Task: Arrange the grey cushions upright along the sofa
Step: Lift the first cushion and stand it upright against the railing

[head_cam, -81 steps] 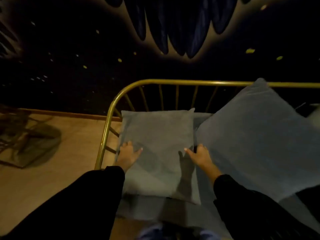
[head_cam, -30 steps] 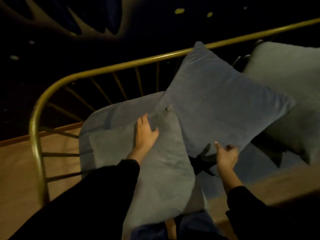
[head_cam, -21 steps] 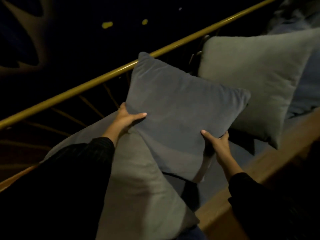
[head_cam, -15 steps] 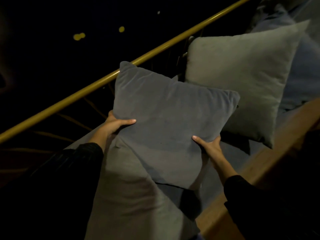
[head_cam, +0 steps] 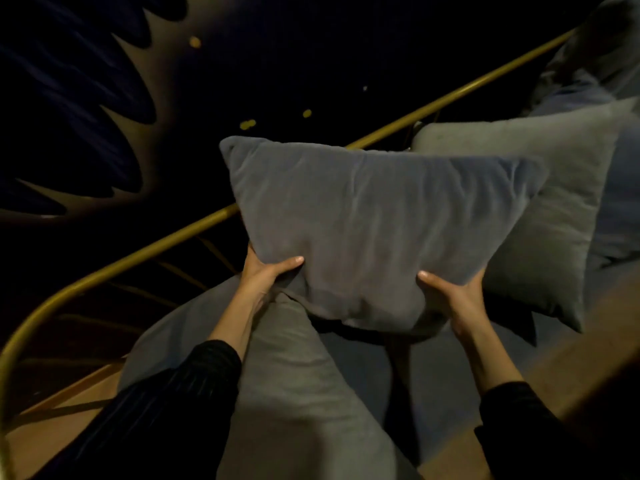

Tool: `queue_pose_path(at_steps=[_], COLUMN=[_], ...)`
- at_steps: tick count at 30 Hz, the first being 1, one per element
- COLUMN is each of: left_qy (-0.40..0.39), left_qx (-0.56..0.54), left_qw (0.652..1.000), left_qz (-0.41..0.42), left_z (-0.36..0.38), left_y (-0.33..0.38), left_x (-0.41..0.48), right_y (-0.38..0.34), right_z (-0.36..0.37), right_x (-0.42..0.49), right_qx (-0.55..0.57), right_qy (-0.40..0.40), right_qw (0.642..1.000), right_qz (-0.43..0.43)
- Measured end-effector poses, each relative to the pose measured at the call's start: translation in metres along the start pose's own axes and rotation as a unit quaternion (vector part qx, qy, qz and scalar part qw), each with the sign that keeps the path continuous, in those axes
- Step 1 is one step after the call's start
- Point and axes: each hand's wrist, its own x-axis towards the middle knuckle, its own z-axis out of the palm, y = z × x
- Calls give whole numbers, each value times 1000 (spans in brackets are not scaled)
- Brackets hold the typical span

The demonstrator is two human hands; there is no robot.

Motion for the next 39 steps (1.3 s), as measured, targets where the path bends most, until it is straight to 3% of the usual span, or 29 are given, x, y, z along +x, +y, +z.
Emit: queue_pose_path(at_steps=[4, 11, 15, 21, 26, 29, 34, 39], left_qy=[44, 146, 216, 254, 266, 249, 291, 290], left_qx=[-56, -71, -83, -95, -84, -49, -57, 1], left_qw=[995, 975, 963, 960, 960, 967, 955, 956], left_qz=[64, 149, 139, 75, 5, 13, -10, -34], left_z=[-35, -150, -219, -272, -266, -258, -253, -244], left_y=[35, 92, 77, 6, -49, -45, -39, -56], left_x=[-26, -76, -107, -124, -112, -97, -86, -83], right_y=[-64, -97, -79, -34, 10, 23, 33, 51], right_z=[39, 148, 215, 266, 273, 266, 260, 259], right_x=[8, -18, -42, -60, -55, -47, -47, -54], right_qx=[-14, 0, -6, -89, -152, -153, -149, -210], right_qy=[-68, -194, -273, -341, -342, -305, -241, -284], right_qw=[993, 972, 954, 932, 926, 939, 957, 935], right_qz=[-94, -131, -122, -84, -60, -53, -51, -38])
